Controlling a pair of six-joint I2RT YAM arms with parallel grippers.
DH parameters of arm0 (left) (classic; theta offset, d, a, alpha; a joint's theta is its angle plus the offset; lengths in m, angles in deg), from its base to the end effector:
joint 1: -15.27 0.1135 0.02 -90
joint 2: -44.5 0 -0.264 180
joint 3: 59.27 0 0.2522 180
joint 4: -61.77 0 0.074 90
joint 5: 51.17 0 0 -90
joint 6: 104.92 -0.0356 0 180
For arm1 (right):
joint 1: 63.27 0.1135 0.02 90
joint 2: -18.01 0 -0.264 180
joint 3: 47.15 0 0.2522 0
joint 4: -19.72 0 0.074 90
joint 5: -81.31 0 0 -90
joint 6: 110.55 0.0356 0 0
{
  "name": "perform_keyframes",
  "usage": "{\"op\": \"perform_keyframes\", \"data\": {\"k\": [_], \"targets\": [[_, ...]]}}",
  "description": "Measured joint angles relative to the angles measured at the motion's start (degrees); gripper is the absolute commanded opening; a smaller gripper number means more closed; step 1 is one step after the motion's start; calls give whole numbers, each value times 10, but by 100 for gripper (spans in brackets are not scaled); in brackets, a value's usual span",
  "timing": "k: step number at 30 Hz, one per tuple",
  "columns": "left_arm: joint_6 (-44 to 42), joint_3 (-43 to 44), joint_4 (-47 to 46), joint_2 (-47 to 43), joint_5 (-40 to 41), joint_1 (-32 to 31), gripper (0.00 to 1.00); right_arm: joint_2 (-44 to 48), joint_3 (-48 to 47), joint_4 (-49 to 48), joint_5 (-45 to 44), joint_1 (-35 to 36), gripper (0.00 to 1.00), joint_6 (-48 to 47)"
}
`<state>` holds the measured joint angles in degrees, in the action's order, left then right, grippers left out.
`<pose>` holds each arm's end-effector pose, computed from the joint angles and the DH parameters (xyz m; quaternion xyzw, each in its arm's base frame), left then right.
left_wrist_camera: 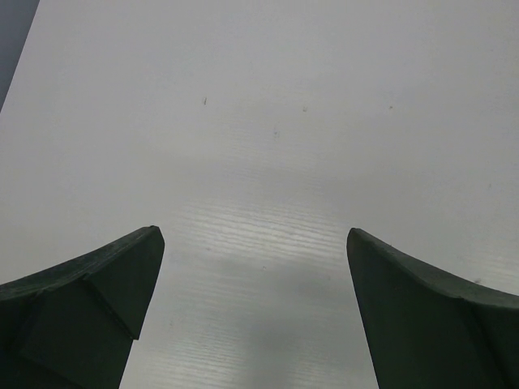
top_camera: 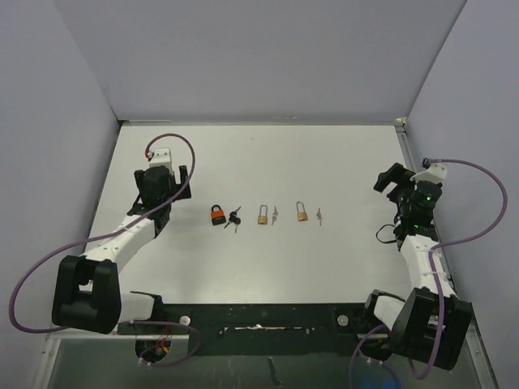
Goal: Lock with the key
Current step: Reset both arms
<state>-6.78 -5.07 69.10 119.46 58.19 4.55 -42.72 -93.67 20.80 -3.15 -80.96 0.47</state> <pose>0.2795 -0.0409 0.2284 -0.0674 0.8471 0.0592 0.5238 0.2306 -0.0699 0.2530 0.2355 0.7588 0.0560 0.6047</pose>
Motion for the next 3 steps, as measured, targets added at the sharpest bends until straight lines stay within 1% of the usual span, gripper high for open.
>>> {"op": "perform_keyframes", "data": {"k": [3], "targets": [[-4,-7,-4,-6,-3,0,98,0,0,0,0,0,98,0]]}}
